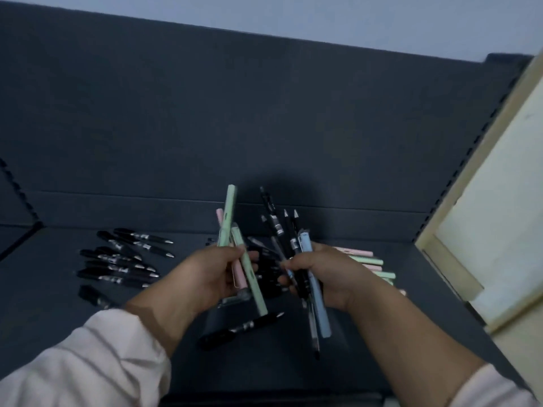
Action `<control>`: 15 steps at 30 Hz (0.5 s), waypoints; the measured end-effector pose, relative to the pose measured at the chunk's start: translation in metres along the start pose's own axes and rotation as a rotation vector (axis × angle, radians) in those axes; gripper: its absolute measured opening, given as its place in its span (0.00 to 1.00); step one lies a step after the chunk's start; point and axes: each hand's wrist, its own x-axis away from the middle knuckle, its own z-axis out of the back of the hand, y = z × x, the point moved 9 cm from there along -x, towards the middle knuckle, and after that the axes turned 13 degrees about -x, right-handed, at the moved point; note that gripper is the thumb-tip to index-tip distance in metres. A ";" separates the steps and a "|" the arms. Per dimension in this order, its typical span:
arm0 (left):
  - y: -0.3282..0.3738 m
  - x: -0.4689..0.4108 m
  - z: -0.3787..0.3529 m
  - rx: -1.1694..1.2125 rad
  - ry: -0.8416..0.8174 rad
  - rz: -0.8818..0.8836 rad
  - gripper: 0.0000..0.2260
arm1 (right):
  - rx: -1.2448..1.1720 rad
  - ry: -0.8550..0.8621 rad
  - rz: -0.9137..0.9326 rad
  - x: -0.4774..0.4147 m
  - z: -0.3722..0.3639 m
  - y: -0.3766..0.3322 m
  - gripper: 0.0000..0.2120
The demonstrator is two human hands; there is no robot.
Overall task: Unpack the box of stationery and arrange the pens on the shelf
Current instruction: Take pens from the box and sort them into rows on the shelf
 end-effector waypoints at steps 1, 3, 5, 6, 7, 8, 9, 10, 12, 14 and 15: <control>0.001 -0.001 -0.006 0.021 0.009 -0.012 0.05 | -0.014 0.009 0.000 0.002 0.005 0.003 0.09; 0.003 -0.002 -0.015 0.074 0.017 -0.037 0.04 | -0.029 0.029 0.008 0.005 0.013 0.008 0.09; 0.004 -0.003 -0.020 0.124 0.019 -0.054 0.03 | -0.051 0.071 0.019 0.010 0.021 0.011 0.08; 0.004 -0.003 -0.022 0.151 0.015 -0.058 0.03 | -0.067 0.092 0.023 0.012 0.024 0.012 0.08; 0.003 -0.004 -0.024 0.171 0.005 -0.059 0.03 | -0.078 0.108 0.026 0.015 0.026 0.014 0.08; 0.003 -0.004 -0.027 0.187 -0.016 -0.059 0.04 | -0.087 0.123 0.030 0.018 0.028 0.015 0.08; 0.002 -0.004 -0.031 0.197 -0.043 -0.057 0.06 | -0.094 0.145 0.038 0.022 0.030 0.015 0.08; 0.002 -0.003 -0.035 0.207 -0.072 -0.053 0.09 | -0.103 0.173 0.050 0.025 0.034 0.015 0.08; -0.002 -0.003 -0.042 0.200 -0.121 -0.035 0.11 | -0.101 0.233 0.080 0.030 0.044 0.013 0.08; -0.009 -0.001 -0.048 0.123 -0.154 -0.002 0.11 | -0.050 0.285 0.098 0.036 0.056 0.010 0.07; -0.012 0.000 -0.049 0.057 -0.159 0.009 0.10 | -0.019 0.309 0.108 0.040 0.064 0.007 0.07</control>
